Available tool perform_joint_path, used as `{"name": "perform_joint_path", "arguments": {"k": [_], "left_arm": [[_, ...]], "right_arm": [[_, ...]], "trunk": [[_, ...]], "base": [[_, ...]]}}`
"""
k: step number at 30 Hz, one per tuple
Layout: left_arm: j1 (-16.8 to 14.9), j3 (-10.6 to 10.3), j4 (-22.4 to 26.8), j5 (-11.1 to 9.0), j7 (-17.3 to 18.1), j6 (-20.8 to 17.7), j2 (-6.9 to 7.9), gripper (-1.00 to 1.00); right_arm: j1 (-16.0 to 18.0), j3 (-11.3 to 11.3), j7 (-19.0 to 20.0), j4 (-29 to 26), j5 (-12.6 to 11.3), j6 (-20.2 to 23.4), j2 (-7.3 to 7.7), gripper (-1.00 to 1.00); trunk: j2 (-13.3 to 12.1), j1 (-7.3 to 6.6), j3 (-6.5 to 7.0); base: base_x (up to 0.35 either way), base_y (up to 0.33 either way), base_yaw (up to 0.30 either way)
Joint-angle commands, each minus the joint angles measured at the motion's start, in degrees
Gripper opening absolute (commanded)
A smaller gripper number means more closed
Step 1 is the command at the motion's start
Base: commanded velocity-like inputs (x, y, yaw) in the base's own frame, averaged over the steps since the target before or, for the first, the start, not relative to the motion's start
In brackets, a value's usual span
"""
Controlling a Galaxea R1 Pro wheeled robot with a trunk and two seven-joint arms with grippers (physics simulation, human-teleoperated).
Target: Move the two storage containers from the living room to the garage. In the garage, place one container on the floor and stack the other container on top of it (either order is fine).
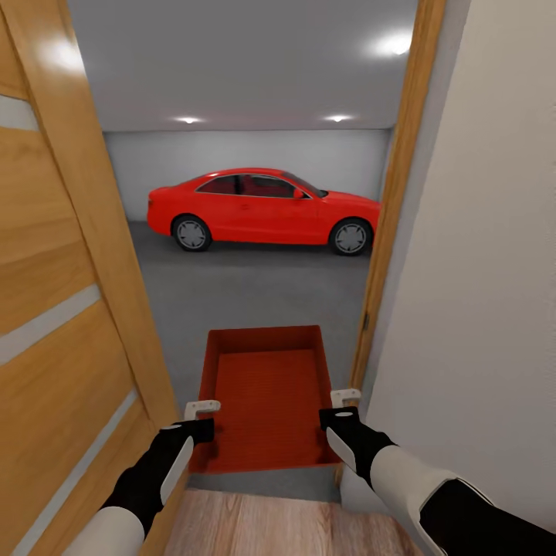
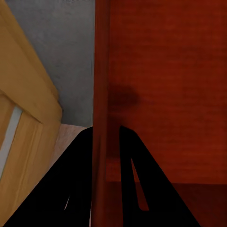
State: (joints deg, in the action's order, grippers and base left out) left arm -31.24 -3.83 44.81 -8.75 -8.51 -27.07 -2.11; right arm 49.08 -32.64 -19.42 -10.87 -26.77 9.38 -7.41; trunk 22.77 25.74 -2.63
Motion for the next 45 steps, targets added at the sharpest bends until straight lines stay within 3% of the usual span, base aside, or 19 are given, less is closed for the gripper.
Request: {"name": "perform_joint_path", "arguments": {"k": [1,21,32,45], "left_arm": [[-0.04,-0.30,0.19,2.25,-0.89,1.32,0.35,-1.00],[-0.05,-0.30,0.11,2.25,-0.71,1.32,0.35,-1.00],[-0.04,-0.32,0.14,2.25,-0.80,1.32,0.35,-1.00],[-0.05,-0.30,0.12,2.25,-0.80,1.32,0.35,-1.00]], "right_arm": [[0.05,-2.34,0.46,0.06,-2.58,0.29,0.03,-1.00],[0.05,-2.34,0.44,0.06,-2.58,0.29,0.03,-1.00],[0.05,-2.34,0.43,0.06,-2.58,0.29,0.03,-1.00],[0.05,-2.34,0.43,0.06,-2.58,0.30,0.03,-1.00]], "trunk": [[0.15,0.04,-0.15],[0.15,0.04,-0.15],[0.15,0.04,-0.15],[0.15,0.04,-0.15]], "base": [[0.040,0.094,-0.237],[0.103,0.178,-0.069],[0.011,0.008,-0.208],[0.000,0.000,-0.010]]}}
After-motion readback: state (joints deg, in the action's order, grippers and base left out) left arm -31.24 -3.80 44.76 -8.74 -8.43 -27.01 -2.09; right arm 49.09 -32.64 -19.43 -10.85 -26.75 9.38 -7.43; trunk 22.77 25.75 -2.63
